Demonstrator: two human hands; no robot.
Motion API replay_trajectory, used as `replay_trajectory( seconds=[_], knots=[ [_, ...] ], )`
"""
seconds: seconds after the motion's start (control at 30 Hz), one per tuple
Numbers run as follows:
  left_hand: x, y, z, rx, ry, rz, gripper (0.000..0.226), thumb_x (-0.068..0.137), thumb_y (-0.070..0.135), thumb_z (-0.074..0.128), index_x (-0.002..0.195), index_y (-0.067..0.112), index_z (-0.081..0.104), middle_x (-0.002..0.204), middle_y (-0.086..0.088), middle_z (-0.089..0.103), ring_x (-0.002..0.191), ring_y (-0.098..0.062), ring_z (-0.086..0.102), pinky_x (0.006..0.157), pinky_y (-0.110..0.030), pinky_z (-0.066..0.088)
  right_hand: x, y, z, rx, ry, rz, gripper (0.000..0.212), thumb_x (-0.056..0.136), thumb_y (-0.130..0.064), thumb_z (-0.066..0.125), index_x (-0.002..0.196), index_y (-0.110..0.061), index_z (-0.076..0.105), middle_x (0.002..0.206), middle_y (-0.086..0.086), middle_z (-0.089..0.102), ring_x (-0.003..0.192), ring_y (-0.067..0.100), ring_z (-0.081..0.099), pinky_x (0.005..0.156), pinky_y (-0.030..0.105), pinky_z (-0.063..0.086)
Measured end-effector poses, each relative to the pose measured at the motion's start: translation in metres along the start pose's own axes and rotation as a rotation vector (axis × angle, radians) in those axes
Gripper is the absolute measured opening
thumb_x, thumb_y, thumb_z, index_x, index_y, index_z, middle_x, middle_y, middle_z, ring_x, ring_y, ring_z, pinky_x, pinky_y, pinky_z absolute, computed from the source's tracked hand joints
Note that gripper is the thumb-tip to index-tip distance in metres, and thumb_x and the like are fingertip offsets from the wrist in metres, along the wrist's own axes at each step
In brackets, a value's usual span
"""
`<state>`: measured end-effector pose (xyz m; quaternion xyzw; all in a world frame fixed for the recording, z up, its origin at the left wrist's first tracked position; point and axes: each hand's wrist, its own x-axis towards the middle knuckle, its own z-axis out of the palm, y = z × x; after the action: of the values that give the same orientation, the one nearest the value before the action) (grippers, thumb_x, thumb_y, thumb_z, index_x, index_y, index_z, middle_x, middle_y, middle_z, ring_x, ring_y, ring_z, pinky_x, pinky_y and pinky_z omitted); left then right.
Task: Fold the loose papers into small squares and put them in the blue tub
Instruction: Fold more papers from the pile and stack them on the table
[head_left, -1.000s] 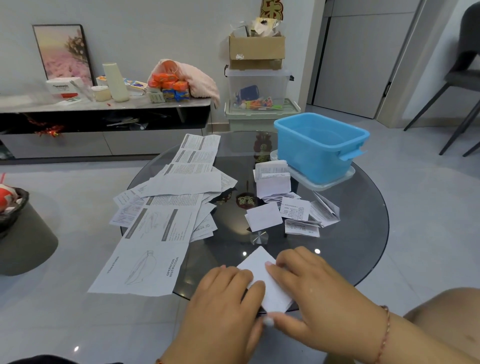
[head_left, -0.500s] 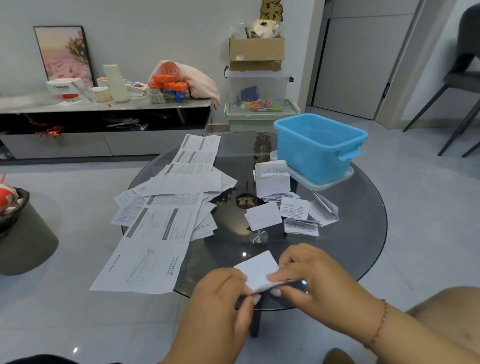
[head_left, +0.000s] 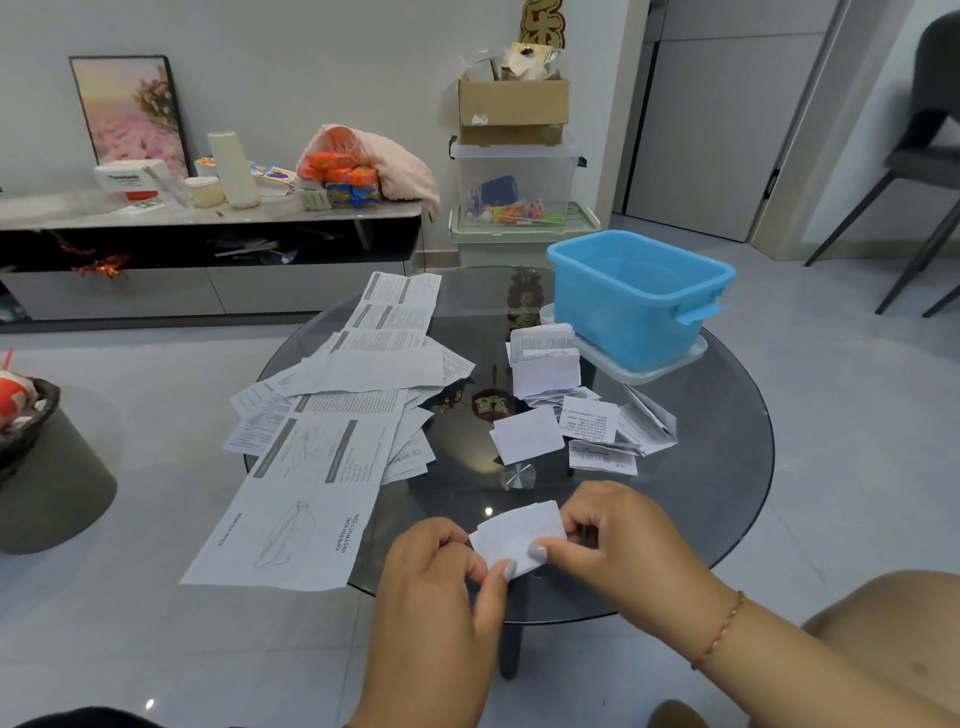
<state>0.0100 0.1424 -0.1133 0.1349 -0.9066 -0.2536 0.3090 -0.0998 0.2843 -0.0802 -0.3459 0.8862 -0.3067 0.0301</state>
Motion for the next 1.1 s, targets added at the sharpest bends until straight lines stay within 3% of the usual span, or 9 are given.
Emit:
replay_trajectory(
  seconds=[0.37, 0.53, 0.63, 0.8, 0.9, 1.0, 1.1],
  knots=[
    [0.003, 0.001, 0.001, 0.062, -0.042, -0.075, 0.037, 0.063, 0.028, 0.083, 0.054, 0.028, 0.047, 0.080, 0.015, 0.050, 0.079, -0.007, 0.045, 0.065, -0.008, 0.029, 0.002, -0.006, 0.001, -0.131, -0.006, 0.048, 0.040, 0.076, -0.051, 0.069, 0.056, -0.029, 0.042, 0.071, -0.011, 0.047, 0.074, 0.003, 0.040, 0.062, 0.014, 0.029],
    [0.005, 0.003, 0.000, -0.005, -0.030, -0.142, 0.040, 0.066, 0.025, 0.081, 0.072, 0.034, 0.043, 0.078, 0.018, 0.043, 0.076, -0.009, 0.044, 0.059, -0.013, 0.029, 0.004, -0.006, -0.002, -0.142, -0.034, 0.072, 0.035, 0.076, -0.053, 0.067, 0.065, -0.031, 0.043, 0.078, -0.011, 0.046, 0.082, 0.006, 0.041, 0.063, 0.014, 0.029],
    [0.006, 0.001, -0.004, -0.057, -0.058, -0.112, 0.042, 0.067, 0.020, 0.080, 0.075, 0.040, 0.043, 0.084, 0.023, 0.045, 0.084, -0.004, 0.043, 0.063, -0.013, 0.032, 0.003, -0.008, -0.002, -0.116, -0.026, 0.074, 0.034, 0.076, -0.051, 0.069, 0.070, -0.030, 0.042, 0.078, -0.012, 0.047, 0.079, 0.006, 0.042, 0.063, 0.016, 0.030],
    [0.008, -0.002, -0.007, -0.075, -0.151, -0.023, 0.014, 0.080, 0.023, 0.068, 0.082, 0.037, 0.065, 0.099, 0.034, 0.047, 0.102, 0.008, 0.036, 0.079, -0.006, 0.030, 0.001, -0.005, -0.003, -0.062, 0.004, 0.052, 0.027, 0.076, -0.046, 0.071, 0.080, -0.035, 0.046, 0.084, -0.012, 0.051, 0.085, 0.003, 0.044, 0.070, 0.017, 0.037],
    [0.006, -0.012, -0.002, -0.064, -0.059, 0.119, 0.013, 0.072, 0.029, 0.059, 0.078, 0.035, 0.069, 0.091, 0.030, 0.058, 0.095, 0.007, 0.045, 0.079, -0.017, 0.040, -0.003, -0.003, -0.001, -0.047, 0.002, -0.023, 0.025, 0.077, -0.043, 0.071, 0.092, -0.041, 0.051, 0.093, -0.018, 0.050, 0.093, 0.001, 0.042, 0.081, 0.017, 0.038],
    [0.006, -0.014, -0.003, -0.034, -0.063, 0.188, 0.015, 0.070, 0.033, 0.056, 0.079, 0.036, 0.068, 0.088, 0.026, 0.063, 0.094, 0.003, 0.049, 0.079, -0.014, 0.035, -0.004, -0.004, 0.004, -0.075, -0.007, -0.063, 0.026, 0.074, -0.049, 0.068, 0.094, -0.045, 0.053, 0.098, -0.022, 0.046, 0.100, -0.003, 0.036, 0.083, 0.010, 0.028],
    [0.006, -0.014, -0.004, -0.030, -0.054, 0.215, 0.017, 0.071, 0.037, 0.052, 0.079, 0.035, 0.067, 0.088, 0.024, 0.063, 0.093, 0.001, 0.049, 0.077, -0.016, 0.036, -0.001, -0.006, 0.009, -0.102, -0.003, -0.039, 0.032, 0.067, -0.056, 0.064, 0.093, -0.043, 0.052, 0.097, -0.021, 0.043, 0.096, 0.000, 0.034, 0.085, 0.016, 0.028]
  ],
)
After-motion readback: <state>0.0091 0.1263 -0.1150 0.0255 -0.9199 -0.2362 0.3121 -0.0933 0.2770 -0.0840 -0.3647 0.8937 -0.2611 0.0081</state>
